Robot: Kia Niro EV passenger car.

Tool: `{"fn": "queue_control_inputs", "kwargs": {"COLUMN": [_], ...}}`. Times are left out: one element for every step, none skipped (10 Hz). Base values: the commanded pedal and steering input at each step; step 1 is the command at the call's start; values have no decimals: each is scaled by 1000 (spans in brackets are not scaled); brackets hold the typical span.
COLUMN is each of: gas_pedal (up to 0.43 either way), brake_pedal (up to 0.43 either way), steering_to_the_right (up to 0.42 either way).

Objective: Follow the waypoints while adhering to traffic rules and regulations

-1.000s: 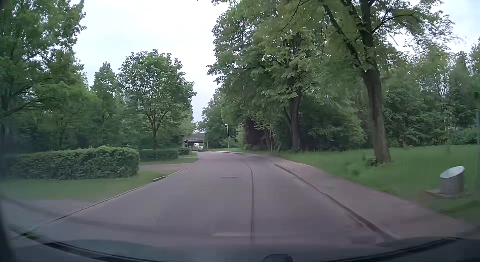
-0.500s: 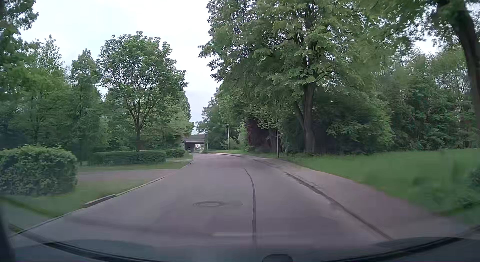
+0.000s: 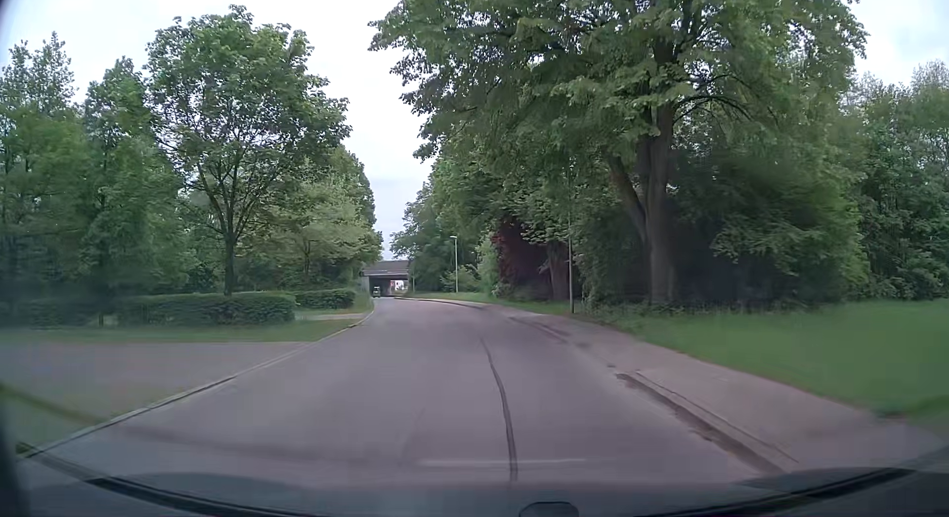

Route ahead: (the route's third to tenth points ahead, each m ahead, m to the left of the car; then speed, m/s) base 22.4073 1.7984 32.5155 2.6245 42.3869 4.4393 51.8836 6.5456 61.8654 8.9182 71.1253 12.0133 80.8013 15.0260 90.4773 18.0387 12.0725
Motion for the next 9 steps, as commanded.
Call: {"fn": "queue_control_inputs", "kwargs": {"gas_pedal": [118,118,118,118,118,118,118,118,0], "brake_pedal": [0,0,0,0,0,0,0,0,0], "steering_to_the_right": [-24,-27,-29,-30,-31,-34,-36,-36,-36]}}
